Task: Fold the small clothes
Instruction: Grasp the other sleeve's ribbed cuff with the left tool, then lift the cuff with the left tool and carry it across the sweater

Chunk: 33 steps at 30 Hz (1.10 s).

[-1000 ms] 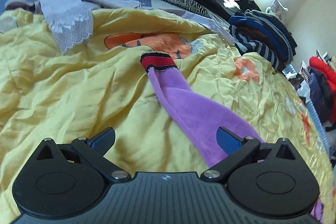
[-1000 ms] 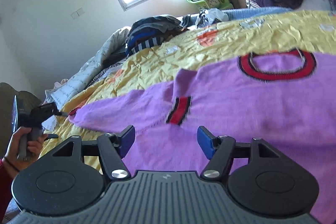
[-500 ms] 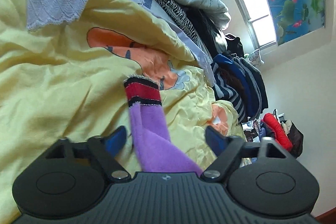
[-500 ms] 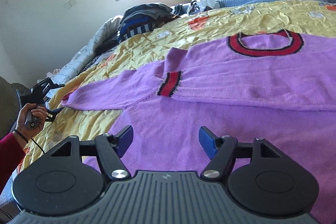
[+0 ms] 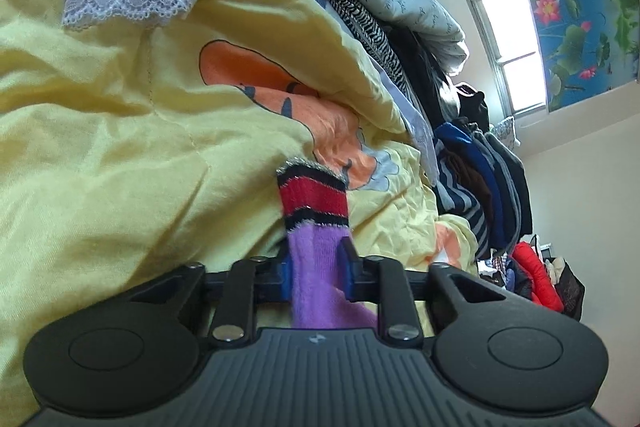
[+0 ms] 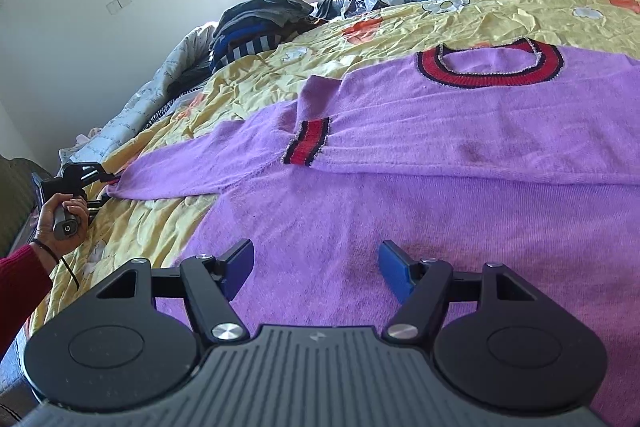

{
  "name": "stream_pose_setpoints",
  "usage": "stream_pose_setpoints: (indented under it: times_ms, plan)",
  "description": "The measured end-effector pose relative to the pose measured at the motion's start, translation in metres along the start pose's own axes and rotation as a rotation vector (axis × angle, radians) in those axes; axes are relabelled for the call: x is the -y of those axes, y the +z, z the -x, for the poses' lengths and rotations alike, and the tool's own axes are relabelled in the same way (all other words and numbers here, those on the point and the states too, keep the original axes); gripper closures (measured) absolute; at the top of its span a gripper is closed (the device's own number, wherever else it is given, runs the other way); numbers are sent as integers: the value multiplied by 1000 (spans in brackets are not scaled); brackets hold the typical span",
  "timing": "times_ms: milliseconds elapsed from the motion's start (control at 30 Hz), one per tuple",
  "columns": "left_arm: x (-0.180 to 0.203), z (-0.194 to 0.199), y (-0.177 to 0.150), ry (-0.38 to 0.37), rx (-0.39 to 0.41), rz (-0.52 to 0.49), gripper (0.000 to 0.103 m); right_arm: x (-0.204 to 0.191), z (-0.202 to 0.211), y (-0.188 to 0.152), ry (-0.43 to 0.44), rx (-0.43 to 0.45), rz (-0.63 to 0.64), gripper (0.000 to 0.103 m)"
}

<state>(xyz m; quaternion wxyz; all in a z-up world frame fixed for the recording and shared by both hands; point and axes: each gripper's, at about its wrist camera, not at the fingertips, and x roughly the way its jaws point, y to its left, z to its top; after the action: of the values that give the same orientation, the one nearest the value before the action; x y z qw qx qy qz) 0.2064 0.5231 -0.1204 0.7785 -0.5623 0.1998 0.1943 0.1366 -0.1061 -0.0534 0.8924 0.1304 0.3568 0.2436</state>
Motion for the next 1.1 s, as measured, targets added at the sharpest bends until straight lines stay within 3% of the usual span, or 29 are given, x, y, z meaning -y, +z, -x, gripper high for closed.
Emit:
stream_pose_setpoints:
  times_ms: [67, 300, 467, 700, 900, 1100]
  plan:
    - [2, 2, -1, 27, 14, -26, 97, -1, 2, -1, 0, 3, 4, 34]
    - [42, 29, -17, 84, 105, -257, 98, 6, 9, 0, 5, 4, -36, 34]
    - [85, 58, -34, 65, 180, -408, 98, 15, 14, 0, 13, 14, -85, 34]
    - [159, 93, -80, 37, 357, -689, 98, 25, 27, -6, 12, 27, -115, 34]
    - [203, 115, -119, -5, 499, -808, 98, 38, 37, -8, 1, 46, -141, 33]
    - [215, 95, -167, -8, 411, -938, 98, 50, 43, -13, 6, 51, -177, 33]
